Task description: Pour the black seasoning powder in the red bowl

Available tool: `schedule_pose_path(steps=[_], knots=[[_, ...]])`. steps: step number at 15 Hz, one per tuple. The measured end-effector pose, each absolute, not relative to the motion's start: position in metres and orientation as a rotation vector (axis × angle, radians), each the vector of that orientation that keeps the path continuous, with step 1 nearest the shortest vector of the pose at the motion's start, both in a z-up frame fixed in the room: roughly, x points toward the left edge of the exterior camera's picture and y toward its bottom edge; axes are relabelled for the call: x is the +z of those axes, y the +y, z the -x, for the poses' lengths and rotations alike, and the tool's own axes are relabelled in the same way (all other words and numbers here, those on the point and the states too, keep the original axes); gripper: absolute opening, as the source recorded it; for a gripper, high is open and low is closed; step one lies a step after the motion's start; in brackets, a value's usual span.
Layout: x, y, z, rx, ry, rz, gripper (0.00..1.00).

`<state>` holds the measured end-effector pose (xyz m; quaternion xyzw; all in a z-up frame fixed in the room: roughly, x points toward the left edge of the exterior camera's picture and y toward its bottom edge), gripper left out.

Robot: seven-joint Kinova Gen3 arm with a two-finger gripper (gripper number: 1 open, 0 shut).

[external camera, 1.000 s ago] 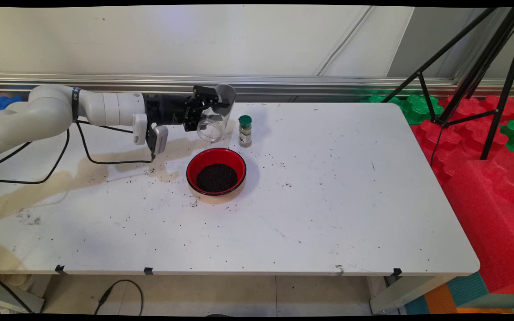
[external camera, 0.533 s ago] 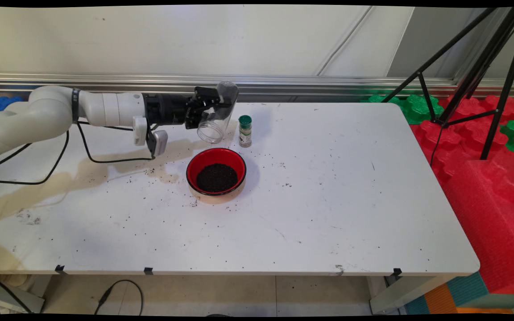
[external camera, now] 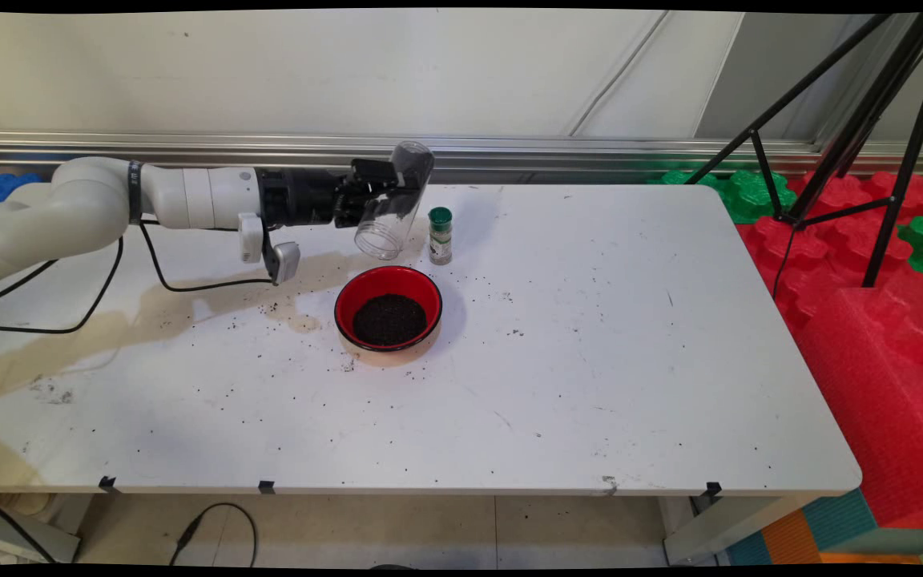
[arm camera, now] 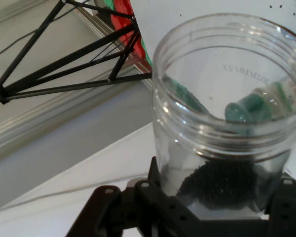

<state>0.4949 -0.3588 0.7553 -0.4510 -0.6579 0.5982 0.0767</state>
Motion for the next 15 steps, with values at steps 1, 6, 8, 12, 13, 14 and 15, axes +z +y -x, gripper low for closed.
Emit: schedule_pose_path(steps=[1, 6, 8, 12, 13, 14, 15], knots=[[0.7555, -0.3585, -0.4946, 1.798, -1.965, 1.361, 0.0], [0.7565, -0.3565, -0.493, 1.831, -1.926, 1.418, 0.0], [0.7569, -0.3556, -0.4923, 1.847, -1.907, 1.445, 0.0], [0.7582, -0.3541, -0.4909, 1.876, -1.872, 1.492, 0.0], [0.7586, -0.3538, -0.4905, 1.884, -1.861, 1.506, 0.0], [0.7589, -0.3536, -0.4901, 1.891, -1.853, 1.517, 0.0], [0.7592, -0.3534, -0.4899, 1.895, -1.847, 1.524, 0.0]])
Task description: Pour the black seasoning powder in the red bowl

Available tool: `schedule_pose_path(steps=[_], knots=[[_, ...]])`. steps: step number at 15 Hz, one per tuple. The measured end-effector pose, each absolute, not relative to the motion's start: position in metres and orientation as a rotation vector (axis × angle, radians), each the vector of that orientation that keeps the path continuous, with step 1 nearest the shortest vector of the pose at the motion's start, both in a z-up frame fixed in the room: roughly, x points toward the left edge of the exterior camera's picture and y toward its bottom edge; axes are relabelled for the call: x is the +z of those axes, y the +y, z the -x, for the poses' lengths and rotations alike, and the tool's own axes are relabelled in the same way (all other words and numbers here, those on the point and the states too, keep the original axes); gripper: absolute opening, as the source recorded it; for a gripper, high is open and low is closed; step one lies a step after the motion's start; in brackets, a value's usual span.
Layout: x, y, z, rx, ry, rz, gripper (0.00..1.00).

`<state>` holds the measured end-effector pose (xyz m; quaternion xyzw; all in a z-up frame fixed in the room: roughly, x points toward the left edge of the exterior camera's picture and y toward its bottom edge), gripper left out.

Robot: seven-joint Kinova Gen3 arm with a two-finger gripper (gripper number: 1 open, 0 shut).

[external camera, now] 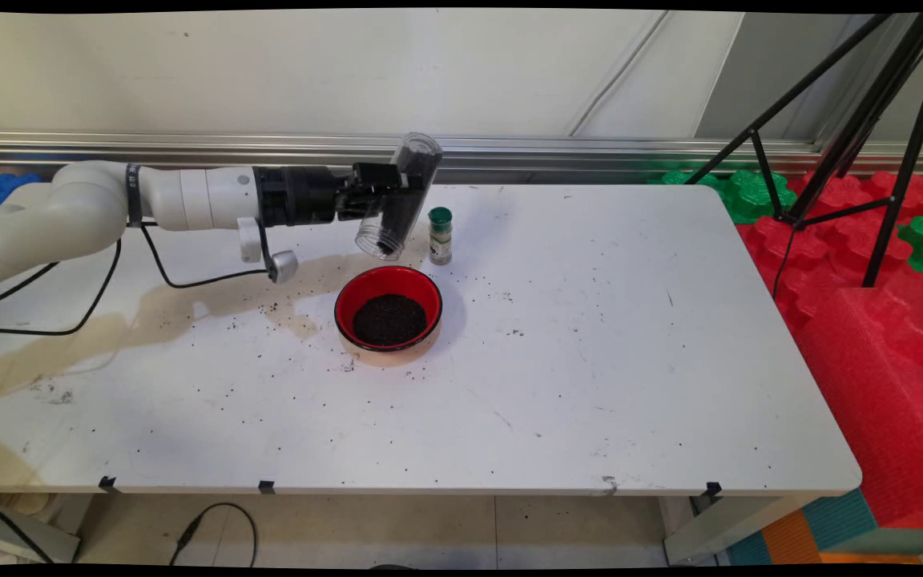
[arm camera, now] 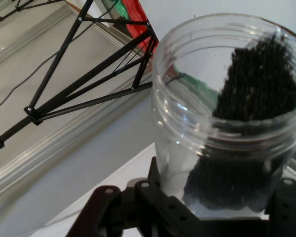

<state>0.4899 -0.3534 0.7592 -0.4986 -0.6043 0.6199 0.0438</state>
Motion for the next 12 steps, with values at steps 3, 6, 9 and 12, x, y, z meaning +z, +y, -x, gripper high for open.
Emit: schedule_pose_path(steps=[3, 6, 9, 12], knots=[[0.7599, -0.353, -0.4892, 1.911, -1.828, 1.548, 0.0], [0.7605, -0.3525, -0.4883, 1.924, -1.811, 1.567, 0.0], [0.7609, -0.3518, -0.4877, 1.936, -1.796, 1.585, 0.0], [0.7615, -0.3513, -0.4872, 1.948, -1.779, 1.604, 0.0]])
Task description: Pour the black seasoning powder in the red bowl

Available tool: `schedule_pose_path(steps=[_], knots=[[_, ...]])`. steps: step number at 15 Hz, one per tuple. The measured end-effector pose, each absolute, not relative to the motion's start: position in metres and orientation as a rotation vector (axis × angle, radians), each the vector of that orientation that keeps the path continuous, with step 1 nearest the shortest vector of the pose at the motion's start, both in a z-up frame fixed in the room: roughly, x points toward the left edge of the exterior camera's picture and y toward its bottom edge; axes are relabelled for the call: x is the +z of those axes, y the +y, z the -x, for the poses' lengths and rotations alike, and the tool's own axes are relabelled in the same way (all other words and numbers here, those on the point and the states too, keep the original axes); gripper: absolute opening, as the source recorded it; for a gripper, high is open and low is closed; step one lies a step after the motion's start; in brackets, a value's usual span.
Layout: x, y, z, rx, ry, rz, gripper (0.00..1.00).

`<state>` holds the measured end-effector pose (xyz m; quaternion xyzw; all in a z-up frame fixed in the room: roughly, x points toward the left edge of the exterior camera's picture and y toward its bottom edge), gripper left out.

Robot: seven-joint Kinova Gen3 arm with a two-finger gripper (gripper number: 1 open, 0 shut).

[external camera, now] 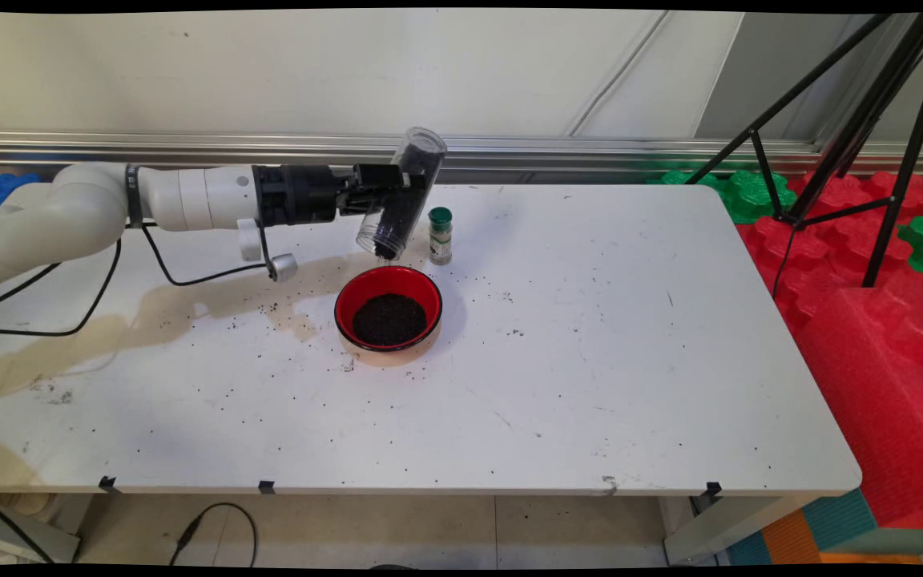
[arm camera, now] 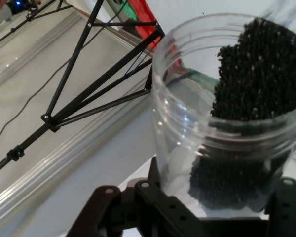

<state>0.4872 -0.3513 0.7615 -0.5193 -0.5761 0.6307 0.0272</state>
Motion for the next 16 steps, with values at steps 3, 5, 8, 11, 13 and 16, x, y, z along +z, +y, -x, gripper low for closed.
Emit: schedule_pose_path(steps=[3, 5, 8, 11, 13, 16], knots=[[0.762, -0.3509, -0.4869, 1.958, -1.765, 1.62, 0.0], [0.7623, -0.3507, -0.4869, 1.963, -1.758, 1.626, 0.0], [0.7629, -0.3501, -0.4871, 1.971, -1.746, 1.639, 0.0], [0.7634, -0.3495, -0.4875, 1.976, -1.736, 1.647, 0.0], [0.7636, -0.3493, -0.4876, 1.978, -1.731, 1.652, 0.0], [0.7642, -0.3486, -0.4879, 1.982, -1.722, 1.66, 0.0]])
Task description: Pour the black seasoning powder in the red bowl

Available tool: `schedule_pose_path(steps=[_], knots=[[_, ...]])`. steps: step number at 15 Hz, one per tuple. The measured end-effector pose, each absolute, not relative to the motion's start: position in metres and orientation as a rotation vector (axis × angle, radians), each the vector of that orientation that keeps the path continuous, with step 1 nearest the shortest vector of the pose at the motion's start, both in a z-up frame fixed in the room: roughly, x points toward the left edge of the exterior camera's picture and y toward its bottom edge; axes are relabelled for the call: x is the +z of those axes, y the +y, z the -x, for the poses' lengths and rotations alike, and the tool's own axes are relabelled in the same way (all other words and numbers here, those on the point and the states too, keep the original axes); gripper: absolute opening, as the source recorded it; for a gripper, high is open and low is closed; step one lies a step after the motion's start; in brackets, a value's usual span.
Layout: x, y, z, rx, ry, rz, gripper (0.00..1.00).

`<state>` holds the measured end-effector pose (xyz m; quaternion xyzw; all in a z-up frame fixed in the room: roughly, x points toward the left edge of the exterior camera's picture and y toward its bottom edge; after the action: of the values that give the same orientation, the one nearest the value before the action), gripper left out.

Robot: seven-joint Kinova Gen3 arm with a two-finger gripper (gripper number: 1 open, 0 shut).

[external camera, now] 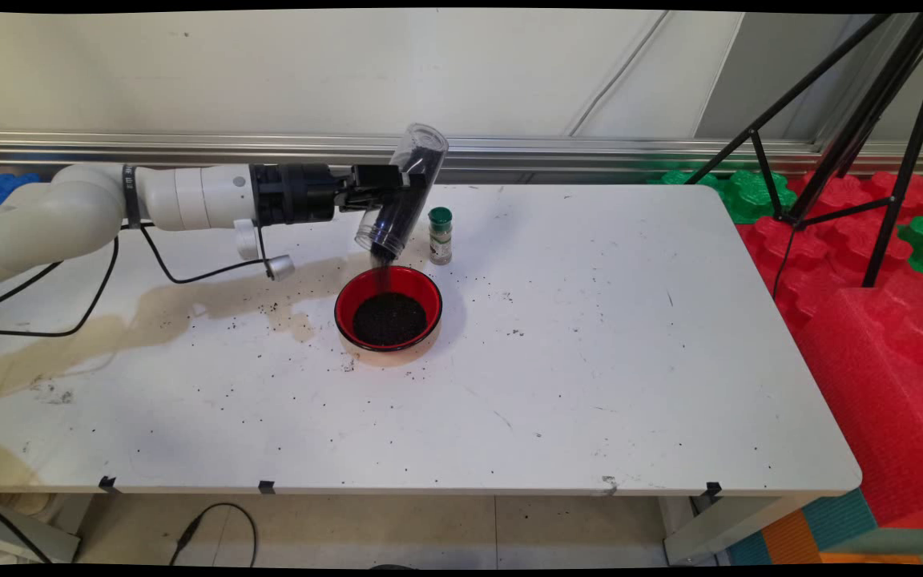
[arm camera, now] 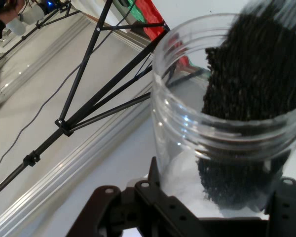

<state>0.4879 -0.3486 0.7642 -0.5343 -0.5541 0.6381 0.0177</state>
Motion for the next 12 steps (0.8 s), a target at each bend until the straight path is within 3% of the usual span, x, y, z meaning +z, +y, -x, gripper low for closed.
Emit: schedule_pose_path(steps=[12], knots=[[0.7657, -0.346, -0.4907, 2.003, -1.67, 1.708, 0.0]])
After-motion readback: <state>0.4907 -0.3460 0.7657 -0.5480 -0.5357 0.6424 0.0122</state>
